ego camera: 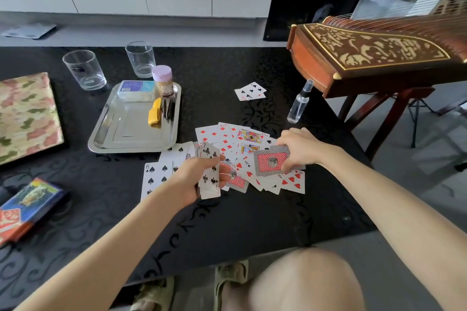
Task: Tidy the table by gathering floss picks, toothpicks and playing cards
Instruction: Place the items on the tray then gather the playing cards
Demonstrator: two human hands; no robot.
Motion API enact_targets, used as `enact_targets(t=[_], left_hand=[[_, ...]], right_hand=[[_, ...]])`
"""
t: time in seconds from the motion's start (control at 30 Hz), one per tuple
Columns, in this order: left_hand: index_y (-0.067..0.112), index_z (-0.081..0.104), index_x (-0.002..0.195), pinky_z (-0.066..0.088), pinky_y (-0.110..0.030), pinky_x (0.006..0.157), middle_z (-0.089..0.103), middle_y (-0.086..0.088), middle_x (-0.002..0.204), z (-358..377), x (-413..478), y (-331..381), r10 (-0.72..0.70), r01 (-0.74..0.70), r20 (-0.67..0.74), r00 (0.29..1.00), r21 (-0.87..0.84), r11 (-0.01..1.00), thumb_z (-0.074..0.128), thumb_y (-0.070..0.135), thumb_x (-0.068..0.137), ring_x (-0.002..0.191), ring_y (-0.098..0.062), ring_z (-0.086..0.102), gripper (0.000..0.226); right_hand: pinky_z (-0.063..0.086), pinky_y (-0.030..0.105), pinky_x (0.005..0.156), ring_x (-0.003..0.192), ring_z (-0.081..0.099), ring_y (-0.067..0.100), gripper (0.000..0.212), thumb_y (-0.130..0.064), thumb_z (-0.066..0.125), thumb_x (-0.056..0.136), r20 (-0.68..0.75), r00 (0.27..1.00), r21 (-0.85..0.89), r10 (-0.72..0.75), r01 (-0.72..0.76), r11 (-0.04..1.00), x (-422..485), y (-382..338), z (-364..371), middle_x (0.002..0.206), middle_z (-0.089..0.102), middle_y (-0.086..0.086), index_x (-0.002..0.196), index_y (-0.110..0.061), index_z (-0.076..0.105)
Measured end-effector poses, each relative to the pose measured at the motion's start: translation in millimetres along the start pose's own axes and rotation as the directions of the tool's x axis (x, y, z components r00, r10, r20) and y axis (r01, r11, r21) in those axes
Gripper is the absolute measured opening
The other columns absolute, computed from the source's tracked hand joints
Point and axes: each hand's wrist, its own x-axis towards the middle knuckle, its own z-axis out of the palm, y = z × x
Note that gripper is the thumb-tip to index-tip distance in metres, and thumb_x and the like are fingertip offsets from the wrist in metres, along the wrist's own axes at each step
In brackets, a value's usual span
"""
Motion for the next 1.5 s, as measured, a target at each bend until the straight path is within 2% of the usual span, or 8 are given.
enact_targets(t=[0.27,0.47,0.63,0.73,0.93,1.27,1.37,1.5], left_hand=[[0.009,0.060,0.094,0.054,-0.037,0.079,0.063,-0.009,0.076,-0.2,-14.7,-17.9,0.022,-0.024,-0.053,0.998,-0.037,0.999,0.061,0.049,0.081,0.076,-0.023,0.061,0.042],[0.006,0.061,0.113,0.044,-0.045,0.102,0.066,-0.014,0.117,7.5,-35.3,-30.0,0.034,-0.026,0.063,0.997,-0.135,0.990,0.066,0.071,0.057,0.113,-0.029,0.061,0.086],[0.007,0.061,0.099,0.052,-0.031,0.063,0.068,-0.007,0.072,-24.4,-51.4,-25.8,0.006,0.001,0.034,0.999,-0.208,0.978,0.056,0.025,0.087,0.065,-0.020,0.066,0.022],[0.006,0.060,0.087,0.048,-0.027,0.052,0.064,-0.008,0.064,-32.2,-59.5,-31.3,0.060,-0.065,-0.043,0.997,-0.125,0.990,0.048,0.006,0.089,0.053,-0.018,0.062,0.013],[0.017,0.066,0.104,0.055,-0.030,0.080,0.073,0.000,0.098,-44.7,-68.7,-37.0,0.343,-0.346,0.047,0.938,0.080,0.935,0.049,0.010,0.095,0.090,-0.016,0.069,0.021],[0.029,0.050,0.127,0.050,-0.022,0.087,0.058,0.011,0.122,-54.7,-74.0,-37.8,0.511,-0.500,0.040,0.859,0.283,0.818,0.075,0.001,0.074,0.109,-0.002,0.056,0.065],[0.029,0.047,0.129,0.050,-0.036,0.093,0.057,0.004,0.125,-50.0,-70.9,-56.3,0.475,-0.477,0.054,0.878,0.153,0.865,0.069,-0.009,0.072,0.116,-0.018,0.056,0.072],[0.022,0.047,0.129,0.053,-0.021,0.080,0.060,-0.004,0.118,-37.1,-65.8,-68.2,0.450,-0.449,-0.042,0.892,0.030,0.893,0.057,-0.017,0.078,0.107,-0.014,0.061,0.065]], right_hand=[[0.036,0.031,0.054,0.055,0.049,0.018,0.018,-0.012,0.065,0.078,-0.217,0.925,0.655,0.311,-0.098,0.749,-46.6,-57.5,1.4,0.062,0.054,0.005,0.066,-0.006,0.054],[0.036,0.030,0.059,0.067,0.050,0.020,0.017,-0.019,0.057,0.087,-0.253,0.920,0.594,0.299,-0.096,0.799,-61.8,-174.2,16.9,0.075,0.054,0.004,0.074,-0.008,0.058],[0.045,0.035,0.072,0.077,0.052,0.014,0.022,-0.015,0.059,0.080,-0.007,0.996,0.876,-0.092,0.050,0.479,-77.9,-195.2,16.9,0.090,0.057,0.018,0.096,0.000,0.060],[0.050,0.024,0.080,0.088,0.060,0.011,0.024,-0.012,0.064,0.083,-0.048,0.999,0.909,0.018,0.036,0.416,-78.9,-202.3,26.4,0.097,0.064,0.003,0.107,-0.010,0.065],[0.046,0.015,0.073,0.097,0.057,0.002,0.051,-0.005,0.065,0.084,-0.020,0.938,0.990,0.345,-0.030,0.138,-70.6,-206.8,37.7,0.108,0.059,-0.008,0.126,-0.024,0.043],[0.055,0.023,0.078,0.091,0.065,0.005,0.028,-0.007,0.066,0.086,-0.313,0.855,0.938,0.413,0.211,0.273,-70.4,-228.0,65.4,0.094,0.068,-0.010,0.095,-0.033,0.061],[0.056,0.036,0.081,0.093,0.065,0.009,0.031,0.002,0.060,0.084,-0.244,0.891,0.956,0.383,0.155,0.250,-65.3,-233.6,75.7,0.097,0.065,-0.006,0.101,-0.023,0.057],[0.052,0.020,0.083,0.098,0.062,0.006,0.042,0.014,0.049,0.082,-0.254,0.900,0.955,0.353,0.176,0.238,-61.1,-239.6,74.6,0.109,0.059,0.000,0.109,-0.019,0.048]])
